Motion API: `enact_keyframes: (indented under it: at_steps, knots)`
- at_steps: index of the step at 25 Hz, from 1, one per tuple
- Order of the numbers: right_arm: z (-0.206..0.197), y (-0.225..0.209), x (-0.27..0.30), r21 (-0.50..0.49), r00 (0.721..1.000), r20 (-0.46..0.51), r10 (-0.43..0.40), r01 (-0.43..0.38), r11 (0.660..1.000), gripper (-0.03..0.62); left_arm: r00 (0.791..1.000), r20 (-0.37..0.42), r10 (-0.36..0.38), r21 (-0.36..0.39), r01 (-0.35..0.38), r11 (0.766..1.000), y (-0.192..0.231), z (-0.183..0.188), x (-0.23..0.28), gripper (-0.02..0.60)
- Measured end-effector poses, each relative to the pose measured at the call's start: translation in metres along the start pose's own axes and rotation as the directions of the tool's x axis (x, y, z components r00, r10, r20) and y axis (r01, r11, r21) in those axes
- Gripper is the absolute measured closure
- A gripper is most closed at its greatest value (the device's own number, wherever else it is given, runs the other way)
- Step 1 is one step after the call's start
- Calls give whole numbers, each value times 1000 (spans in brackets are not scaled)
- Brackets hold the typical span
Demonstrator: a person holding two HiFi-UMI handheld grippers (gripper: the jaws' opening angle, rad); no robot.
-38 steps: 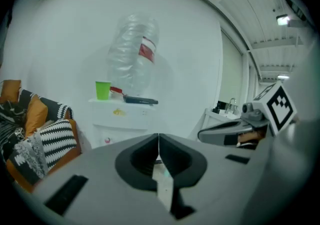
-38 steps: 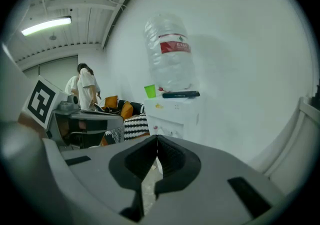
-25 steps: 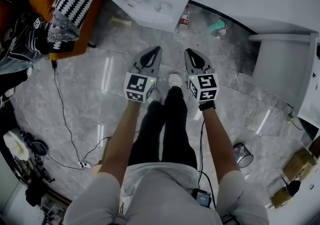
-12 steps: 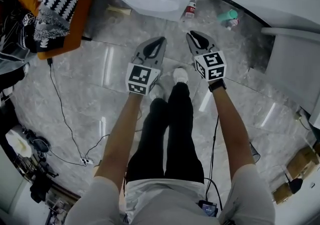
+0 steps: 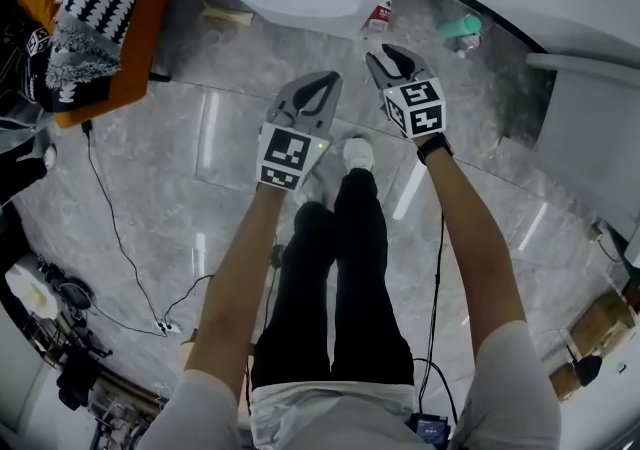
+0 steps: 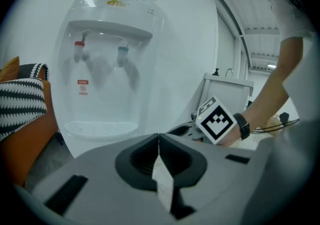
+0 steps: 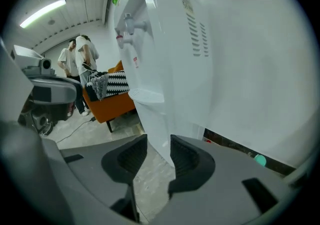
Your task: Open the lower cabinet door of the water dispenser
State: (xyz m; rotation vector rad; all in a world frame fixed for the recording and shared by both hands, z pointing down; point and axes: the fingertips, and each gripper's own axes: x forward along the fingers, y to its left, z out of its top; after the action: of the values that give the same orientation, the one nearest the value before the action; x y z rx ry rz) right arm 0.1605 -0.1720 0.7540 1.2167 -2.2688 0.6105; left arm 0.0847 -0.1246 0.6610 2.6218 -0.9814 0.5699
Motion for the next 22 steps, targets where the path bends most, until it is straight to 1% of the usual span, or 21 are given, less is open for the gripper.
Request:
enact_keyframes:
  at_steps: [4,7,9,14,18,22]
  knots:
    - [-10,-19,22,-4,1000,-3,-9,9,1000,425,1000,8,-9,-9,9,1000,1,-5,8,568]
    - [-14,-26,37,-5,1000,5,15,-15,1000,370,1000,5,-13,-8,13,1000,2,-12,12,568]
    - [-16,-29,45,-13,1000,4,28,-28,1000,344,1000,0,-16,-4,16,1000,3,-16,15,568]
    - [-19,-35,61,-37,999,-6,52,-52,998,335,1000,-1,-4,-18,4,1000,10,-23,19,568]
    - [-10,-41,78,-53,997,7,71,-71,996,333,1000,10,9,-23,-9,1000,19,-23,21,568]
    - [-7,-42,92,-120,996,-14,87,-88,989,333,999,33,29,-38,-27,999,27,-21,22,568]
